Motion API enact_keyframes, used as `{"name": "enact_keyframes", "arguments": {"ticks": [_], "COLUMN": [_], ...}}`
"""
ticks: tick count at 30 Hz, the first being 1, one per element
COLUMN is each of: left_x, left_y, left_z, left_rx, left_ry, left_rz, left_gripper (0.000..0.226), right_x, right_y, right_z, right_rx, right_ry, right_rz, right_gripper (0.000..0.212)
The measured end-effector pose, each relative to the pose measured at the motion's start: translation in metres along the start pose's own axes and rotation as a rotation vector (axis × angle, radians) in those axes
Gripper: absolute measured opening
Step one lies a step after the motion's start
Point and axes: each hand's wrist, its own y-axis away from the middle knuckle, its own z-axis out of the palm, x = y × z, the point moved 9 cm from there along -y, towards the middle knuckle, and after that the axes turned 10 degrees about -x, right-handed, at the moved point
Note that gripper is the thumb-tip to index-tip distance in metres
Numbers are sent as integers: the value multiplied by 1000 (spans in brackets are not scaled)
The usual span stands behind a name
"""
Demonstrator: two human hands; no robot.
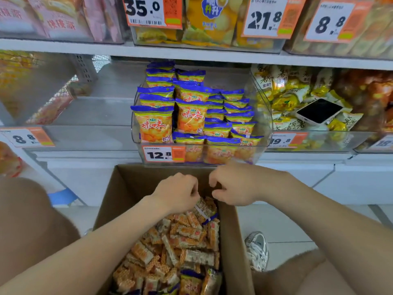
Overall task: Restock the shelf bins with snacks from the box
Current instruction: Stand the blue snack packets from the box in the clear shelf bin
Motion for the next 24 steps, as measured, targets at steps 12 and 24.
{"name": "enact_keyframes", "arguments": {"ticks": [12,24], "left_x": [-27,-17], "left_y": [-76,-49], "left_z": [171,107], "left_rx": [-391,-351], "left_ry": [-254,180], "left_rz": [-114,-64], "left_gripper": [90,69], "right_x": [33,34], "right_y": [-19,-16], "right_z": [36,25], "right_rx": [-156,-145], "right_ry": [-21,33], "right_rz": [42,39], "right_gripper": [36,34]}}
